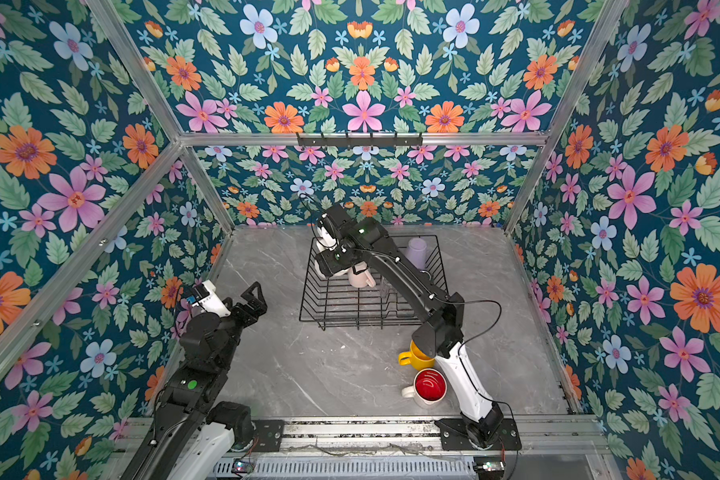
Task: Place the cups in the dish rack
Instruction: 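Open the left gripper and withdraw while the right carries the mug over the rack, then lower the white mug upside down into the rack with the right gripper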
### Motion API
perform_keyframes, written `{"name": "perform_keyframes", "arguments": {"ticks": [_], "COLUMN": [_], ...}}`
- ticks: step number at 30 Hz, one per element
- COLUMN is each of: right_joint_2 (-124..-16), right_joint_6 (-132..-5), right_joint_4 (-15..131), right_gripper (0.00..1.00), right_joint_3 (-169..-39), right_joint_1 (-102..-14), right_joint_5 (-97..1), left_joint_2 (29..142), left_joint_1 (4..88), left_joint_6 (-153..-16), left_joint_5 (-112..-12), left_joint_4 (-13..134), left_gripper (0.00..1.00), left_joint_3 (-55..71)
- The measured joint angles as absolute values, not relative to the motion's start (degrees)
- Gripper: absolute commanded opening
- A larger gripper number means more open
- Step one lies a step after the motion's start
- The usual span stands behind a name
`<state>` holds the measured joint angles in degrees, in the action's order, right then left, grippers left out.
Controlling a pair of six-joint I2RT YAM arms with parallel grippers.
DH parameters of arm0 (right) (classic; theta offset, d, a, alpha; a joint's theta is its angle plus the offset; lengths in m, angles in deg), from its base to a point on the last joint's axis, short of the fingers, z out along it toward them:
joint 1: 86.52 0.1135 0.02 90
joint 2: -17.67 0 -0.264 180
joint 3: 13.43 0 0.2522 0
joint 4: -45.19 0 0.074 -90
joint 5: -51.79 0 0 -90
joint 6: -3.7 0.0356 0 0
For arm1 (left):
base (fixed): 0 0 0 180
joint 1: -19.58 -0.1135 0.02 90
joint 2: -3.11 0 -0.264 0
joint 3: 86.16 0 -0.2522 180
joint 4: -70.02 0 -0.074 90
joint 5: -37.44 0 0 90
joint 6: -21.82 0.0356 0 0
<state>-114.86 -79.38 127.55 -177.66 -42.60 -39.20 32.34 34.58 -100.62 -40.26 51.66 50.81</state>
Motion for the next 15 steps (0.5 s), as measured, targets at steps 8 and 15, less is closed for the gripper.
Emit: {"name": "perform_keyframes", "arguments": {"ticks": [8,15], "right_joint_2": [-119.23,-121.81], "right_joint_6": [-79.49,-80.35], "right_joint_4": [130.89,130.72], "right_gripper": [0.0,0.0], "right_joint_3": [-179.52,-179.02], "right_joint_1": [-42.69,-42.56], "right_joint_5": [-36.1,-35.84], "left_joint_2": [30.37,30.31], "left_joint_1": [34.58,34.58], "left_joint_6": [-100.36,-100.14], "left_joint_5": [-39.65,-39.65], "left_joint_4": [51.05,51.0], "left_gripper": [1.0,1.0], "left_joint_3": [50.89,50.89]}}
